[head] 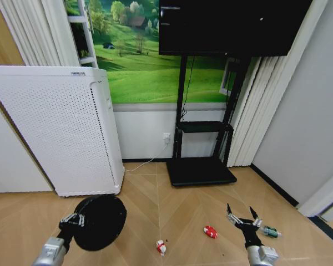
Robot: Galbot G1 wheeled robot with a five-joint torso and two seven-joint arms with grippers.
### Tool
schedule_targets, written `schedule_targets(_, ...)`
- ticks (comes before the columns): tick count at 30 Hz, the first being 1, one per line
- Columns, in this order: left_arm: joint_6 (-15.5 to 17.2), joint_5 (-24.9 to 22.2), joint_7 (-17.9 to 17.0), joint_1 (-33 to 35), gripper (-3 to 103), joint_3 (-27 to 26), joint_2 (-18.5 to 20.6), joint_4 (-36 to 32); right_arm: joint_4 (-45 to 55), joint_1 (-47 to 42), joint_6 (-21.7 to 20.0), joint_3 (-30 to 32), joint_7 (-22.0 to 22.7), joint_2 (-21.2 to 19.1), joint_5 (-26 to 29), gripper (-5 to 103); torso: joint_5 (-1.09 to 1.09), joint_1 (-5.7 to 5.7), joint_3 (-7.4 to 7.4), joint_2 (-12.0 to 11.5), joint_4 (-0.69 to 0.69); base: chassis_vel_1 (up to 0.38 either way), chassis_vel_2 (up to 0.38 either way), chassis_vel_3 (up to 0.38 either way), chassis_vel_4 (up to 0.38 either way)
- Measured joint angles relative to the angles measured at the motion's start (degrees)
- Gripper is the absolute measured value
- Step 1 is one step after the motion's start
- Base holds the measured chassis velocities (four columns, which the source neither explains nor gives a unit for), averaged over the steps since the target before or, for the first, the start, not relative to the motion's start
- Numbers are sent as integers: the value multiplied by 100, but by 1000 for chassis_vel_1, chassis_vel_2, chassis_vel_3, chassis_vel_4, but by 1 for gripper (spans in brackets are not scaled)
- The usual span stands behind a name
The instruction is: Pick up the trash bin and place the garbage on the floor into it.
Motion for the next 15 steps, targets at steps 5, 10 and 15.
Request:
schedule_targets(5, -326, -1, 299, -445, 5, -21, 96, -23, -5, -30, -88, -51, -99, -3, 158, 100, 0, 0, 0, 0, -1, 0, 0, 0, 0)
schedule_targets(10, -479, 32, 376, -640, 5, 56, 38, 169, 7, 10, -158, -74, -168, -35, 208, 100, 0, 0, 0, 0, 1, 0, 0, 0, 0)
schedule_targets(15, -531, 42, 378, -612, 5, 96, -30, 232, 18, 28, -186, -42, -274, -53, 94, 100, 0, 0, 0, 0, 2, 0, 0, 0, 0)
